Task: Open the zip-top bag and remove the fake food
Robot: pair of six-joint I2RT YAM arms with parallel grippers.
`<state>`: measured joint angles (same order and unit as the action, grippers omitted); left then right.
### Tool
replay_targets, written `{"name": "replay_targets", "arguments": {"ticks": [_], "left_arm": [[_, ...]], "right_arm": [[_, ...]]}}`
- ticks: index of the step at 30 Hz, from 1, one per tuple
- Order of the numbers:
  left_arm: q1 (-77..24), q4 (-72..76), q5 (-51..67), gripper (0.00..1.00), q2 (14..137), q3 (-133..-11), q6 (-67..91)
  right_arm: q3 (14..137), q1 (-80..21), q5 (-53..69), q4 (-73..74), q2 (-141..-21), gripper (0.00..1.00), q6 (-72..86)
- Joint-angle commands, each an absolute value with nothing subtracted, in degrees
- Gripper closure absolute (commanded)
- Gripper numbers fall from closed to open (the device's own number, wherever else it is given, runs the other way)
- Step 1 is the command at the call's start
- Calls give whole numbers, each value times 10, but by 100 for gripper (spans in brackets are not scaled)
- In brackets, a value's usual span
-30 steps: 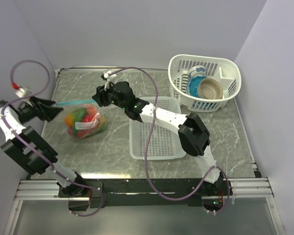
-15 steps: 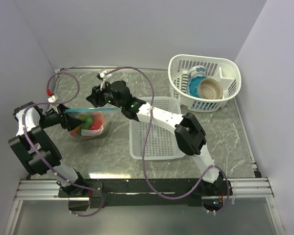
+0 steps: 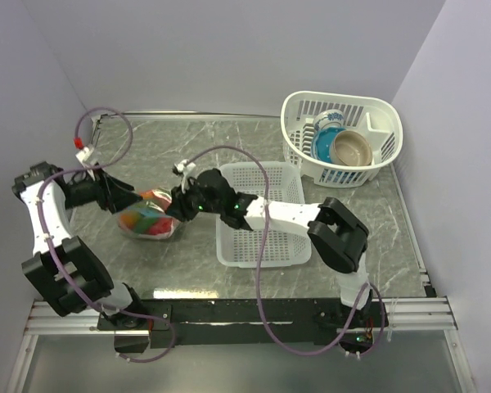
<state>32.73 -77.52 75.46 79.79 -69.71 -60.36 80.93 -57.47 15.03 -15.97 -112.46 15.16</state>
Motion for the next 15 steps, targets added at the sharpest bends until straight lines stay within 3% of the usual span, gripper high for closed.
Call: {"name": "replay_targets", "arguments": {"ticks": [1, 6, 9, 15], "left_arm": [[330, -788, 758, 23, 819, -825, -472], [370, -766, 748, 25, 869, -899, -544], [368, -630, 702, 26, 874, -807, -481], [331, -733, 650, 23, 925, -687, -702]], "right_arm": [[743, -610, 153, -212, -1056, 69, 167], [708, -637, 135, -203, -1041, 77, 170], [694, -647, 129, -194, -1031, 78, 166], [669, -654, 107, -159, -1012, 78, 162]]}}
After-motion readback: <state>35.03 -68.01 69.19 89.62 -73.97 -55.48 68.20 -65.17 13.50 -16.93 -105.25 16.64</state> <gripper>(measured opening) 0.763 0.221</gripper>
